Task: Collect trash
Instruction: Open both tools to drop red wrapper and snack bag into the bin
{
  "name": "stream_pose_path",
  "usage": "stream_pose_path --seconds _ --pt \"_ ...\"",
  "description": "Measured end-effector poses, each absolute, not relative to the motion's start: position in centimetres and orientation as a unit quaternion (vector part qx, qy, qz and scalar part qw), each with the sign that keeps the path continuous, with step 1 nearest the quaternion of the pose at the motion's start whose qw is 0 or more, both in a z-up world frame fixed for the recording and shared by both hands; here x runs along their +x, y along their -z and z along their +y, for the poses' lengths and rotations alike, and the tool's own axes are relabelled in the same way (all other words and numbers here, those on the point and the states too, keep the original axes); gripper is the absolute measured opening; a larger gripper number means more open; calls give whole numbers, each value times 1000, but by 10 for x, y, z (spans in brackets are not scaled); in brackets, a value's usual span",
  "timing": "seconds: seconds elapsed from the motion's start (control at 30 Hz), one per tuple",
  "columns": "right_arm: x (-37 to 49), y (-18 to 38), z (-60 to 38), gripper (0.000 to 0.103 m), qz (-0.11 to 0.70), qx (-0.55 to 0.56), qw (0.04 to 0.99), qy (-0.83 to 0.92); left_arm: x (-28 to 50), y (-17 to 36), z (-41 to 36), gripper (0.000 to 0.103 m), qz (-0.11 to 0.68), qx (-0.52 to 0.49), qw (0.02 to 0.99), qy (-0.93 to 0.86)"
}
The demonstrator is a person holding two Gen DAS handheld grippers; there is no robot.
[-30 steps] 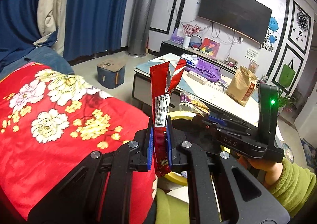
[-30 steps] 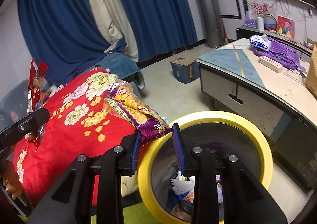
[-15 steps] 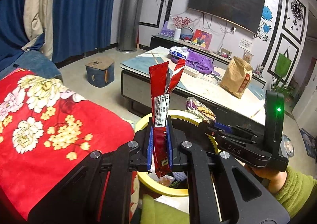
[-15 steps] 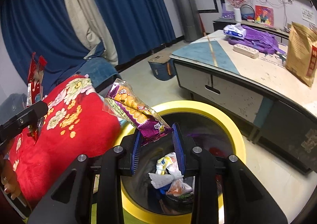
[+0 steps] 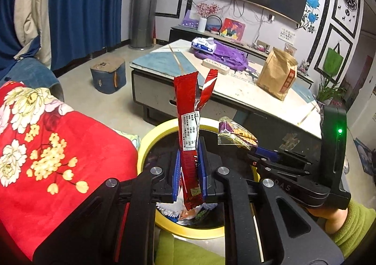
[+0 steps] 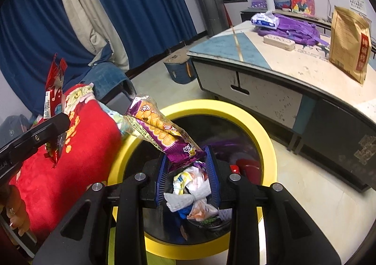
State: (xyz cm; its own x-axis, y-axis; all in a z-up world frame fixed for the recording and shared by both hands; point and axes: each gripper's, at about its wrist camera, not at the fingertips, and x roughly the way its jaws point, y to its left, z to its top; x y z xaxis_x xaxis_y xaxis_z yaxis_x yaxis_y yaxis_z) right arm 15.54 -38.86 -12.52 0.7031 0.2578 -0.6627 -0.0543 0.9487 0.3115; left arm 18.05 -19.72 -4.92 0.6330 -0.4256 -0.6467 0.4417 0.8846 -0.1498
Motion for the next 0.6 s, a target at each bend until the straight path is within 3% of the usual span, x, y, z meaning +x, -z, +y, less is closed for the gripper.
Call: stream_pose_path --seconds 0.17,0.23,0.3,0.33,0.6 --pt "155 134 -393 32 386 143 907 -83 190 59 -202 11 370 16 898 239" --pt "155 136 -396 37 388 144 907 -80 191 61 -205 21 373 19 896 239" --pt "153 137 -399 41 388 148 906 -76 194 62 -209 38 374 21 895 240" --pt "153 138 -401 44 388 149 906 -74 194 62 -209 40 374 22 896 240" --pt "138 129 -408 70 364 140 919 -61 195 63 -202 87 371 18 903 218"
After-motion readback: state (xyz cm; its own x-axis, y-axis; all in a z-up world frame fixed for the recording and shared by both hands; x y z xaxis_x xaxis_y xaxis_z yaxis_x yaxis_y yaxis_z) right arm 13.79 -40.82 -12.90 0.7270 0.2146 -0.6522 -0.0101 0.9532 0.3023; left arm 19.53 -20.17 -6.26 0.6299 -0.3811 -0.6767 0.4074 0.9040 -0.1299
